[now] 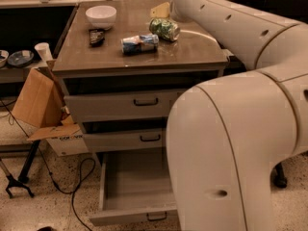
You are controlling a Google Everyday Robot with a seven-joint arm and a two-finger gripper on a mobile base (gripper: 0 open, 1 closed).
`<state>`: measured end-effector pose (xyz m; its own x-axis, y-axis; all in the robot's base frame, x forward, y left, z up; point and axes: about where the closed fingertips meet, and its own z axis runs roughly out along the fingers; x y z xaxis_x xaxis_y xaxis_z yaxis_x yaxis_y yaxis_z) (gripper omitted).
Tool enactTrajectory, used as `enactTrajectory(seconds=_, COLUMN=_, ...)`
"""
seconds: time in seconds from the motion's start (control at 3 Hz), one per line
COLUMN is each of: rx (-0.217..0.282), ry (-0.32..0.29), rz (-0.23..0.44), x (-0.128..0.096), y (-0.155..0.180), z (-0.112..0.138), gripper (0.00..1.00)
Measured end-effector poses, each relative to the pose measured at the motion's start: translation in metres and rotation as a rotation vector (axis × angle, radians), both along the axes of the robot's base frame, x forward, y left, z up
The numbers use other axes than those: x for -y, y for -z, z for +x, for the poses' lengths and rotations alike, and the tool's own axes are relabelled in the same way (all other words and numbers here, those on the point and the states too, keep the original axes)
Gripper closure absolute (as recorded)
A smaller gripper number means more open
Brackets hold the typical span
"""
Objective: Place green can into bottom drawer
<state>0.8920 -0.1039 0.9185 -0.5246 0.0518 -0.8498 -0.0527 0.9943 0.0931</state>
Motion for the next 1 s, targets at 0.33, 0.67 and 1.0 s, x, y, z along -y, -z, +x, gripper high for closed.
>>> enactTrajectory(seconds=0.33, rx=0.000, ry=0.000, rz=0.000, x=0.000, y=0.000, z=0.000, gripper=0.00)
enactTrajectory(seconds=0.67, rx=0.016, ry=-0.018, rz=-0.019, x=0.004, y=0.006, z=0.011, gripper=0.00)
enactTrajectory(seconds=1.0, rx=0.008, ry=-0.041, rz=-0.023, x=0.023, y=0.020, z=0.021, gripper=0.00)
